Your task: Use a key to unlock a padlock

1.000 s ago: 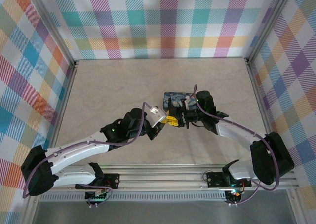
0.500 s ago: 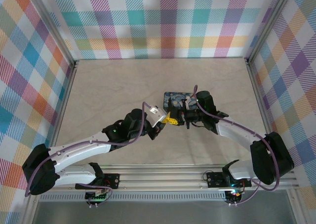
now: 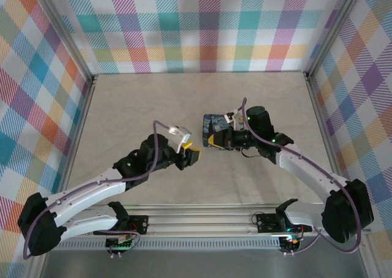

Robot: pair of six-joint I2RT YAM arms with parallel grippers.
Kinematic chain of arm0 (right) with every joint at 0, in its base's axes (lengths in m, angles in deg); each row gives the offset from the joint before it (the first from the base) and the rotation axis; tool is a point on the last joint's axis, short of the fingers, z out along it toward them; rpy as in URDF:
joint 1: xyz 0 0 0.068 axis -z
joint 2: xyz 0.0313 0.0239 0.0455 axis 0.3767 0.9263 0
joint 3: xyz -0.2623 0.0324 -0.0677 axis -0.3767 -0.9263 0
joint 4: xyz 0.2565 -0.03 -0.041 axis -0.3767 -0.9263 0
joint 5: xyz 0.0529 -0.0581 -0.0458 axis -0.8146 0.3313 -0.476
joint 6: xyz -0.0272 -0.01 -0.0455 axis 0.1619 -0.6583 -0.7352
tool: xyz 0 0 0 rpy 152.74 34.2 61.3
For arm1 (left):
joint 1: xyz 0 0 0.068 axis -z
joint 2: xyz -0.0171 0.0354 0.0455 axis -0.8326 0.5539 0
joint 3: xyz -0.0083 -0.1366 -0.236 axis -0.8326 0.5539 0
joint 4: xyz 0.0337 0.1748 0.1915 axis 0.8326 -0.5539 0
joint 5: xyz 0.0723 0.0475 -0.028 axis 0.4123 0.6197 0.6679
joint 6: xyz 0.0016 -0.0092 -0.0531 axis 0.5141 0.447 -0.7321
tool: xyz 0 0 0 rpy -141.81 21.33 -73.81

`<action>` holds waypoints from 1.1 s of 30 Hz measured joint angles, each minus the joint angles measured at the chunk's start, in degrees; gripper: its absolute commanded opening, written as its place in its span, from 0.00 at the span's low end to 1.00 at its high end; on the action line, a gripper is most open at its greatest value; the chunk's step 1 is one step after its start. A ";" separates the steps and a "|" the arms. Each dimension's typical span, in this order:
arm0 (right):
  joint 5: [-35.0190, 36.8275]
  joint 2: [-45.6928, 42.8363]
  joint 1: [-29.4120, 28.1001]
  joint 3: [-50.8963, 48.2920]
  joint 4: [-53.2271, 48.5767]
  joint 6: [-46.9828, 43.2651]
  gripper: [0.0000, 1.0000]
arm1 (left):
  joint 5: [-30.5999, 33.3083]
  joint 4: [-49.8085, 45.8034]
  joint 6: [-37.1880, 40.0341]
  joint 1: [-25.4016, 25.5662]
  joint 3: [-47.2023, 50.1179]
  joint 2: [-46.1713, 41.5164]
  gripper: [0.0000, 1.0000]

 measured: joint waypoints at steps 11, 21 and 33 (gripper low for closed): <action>-1.64 3.72 0.00 4.61 0.44 -10.10 0.00 | -16.31 13.44 -23.02 -3.96 1.70 6.86 0.46; -5.35 5.29 -0.07 5.01 3.89 -9.29 0.00 | -20.70 20.26 -27.08 -4.76 1.77 7.96 0.48; -8.09 6.10 -0.26 5.01 5.90 -5.97 0.00 | -21.03 24.06 -28.89 -7.28 4.24 7.96 0.39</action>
